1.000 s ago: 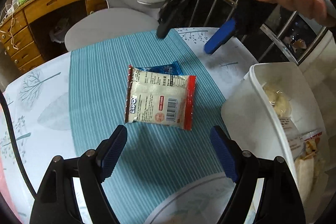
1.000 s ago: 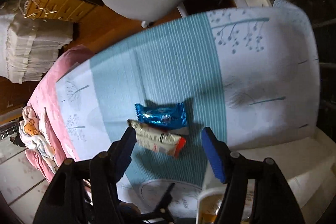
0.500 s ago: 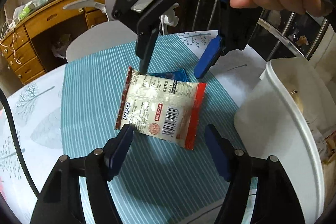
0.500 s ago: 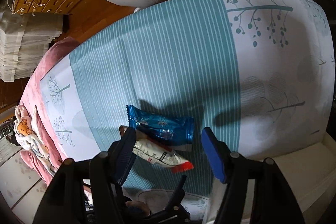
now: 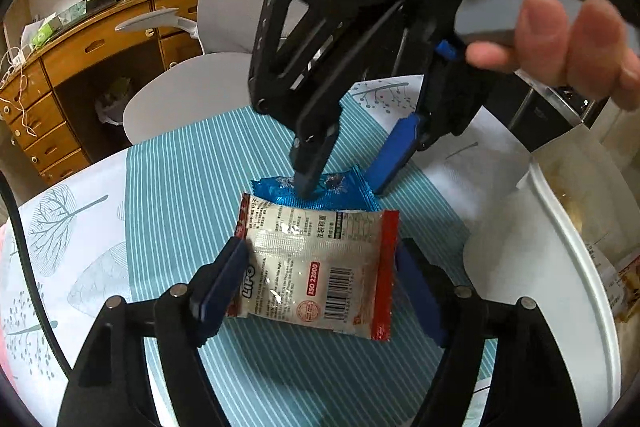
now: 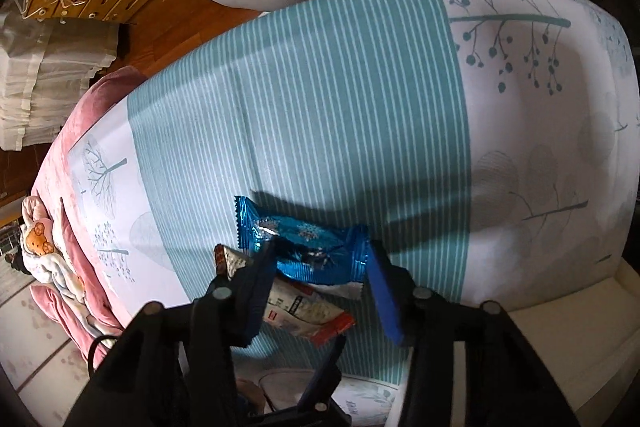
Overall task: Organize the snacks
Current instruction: 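Grasp the white red-edged packet with the left tool while the right tool reaches the blue candy, then lift the red-edged packet with the left tool while the right tool grasps the blue candy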
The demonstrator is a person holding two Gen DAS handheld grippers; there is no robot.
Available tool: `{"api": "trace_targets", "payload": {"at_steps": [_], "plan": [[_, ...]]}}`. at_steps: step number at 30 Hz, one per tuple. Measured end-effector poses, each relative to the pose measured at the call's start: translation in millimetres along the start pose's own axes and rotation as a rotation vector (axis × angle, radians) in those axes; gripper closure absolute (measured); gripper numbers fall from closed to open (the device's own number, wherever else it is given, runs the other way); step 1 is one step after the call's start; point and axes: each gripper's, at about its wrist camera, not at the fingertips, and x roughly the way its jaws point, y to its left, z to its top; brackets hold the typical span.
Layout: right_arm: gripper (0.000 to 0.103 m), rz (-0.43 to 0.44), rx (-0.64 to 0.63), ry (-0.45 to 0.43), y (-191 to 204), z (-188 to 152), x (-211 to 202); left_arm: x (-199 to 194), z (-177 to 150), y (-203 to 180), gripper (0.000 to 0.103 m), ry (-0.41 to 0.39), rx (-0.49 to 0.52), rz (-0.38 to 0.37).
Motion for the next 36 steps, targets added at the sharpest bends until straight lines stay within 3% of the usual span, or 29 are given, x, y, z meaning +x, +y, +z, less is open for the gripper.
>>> {"api": "trace_targets", "payload": {"at_steps": [2,10,17,23,26,36], "plan": [[0.068,0.004,-0.012,-0.005,1,-1,-2,3,2,2,0.026,0.004,-0.001,0.000],[0.069,0.016,-0.038,-0.022,5,-3,0,12,1,7,0.025,0.015,-0.047,0.003],[0.069,0.017,-0.051,-0.031,7,-2,1,13,0,21,0.059,0.019,-0.102,0.034],[0.070,0.010,-0.063,-0.034,8,-1,1,12,-3,32,0.075,0.014,-0.136,0.048],[0.070,0.010,-0.070,-0.040,9,-2,1,11,-5,34,0.090,0.017,-0.145,0.076],[0.079,-0.025,-0.150,-0.083,18,-6,-2,-3,-16,51,0.093,0.040,-0.208,0.069]]}}
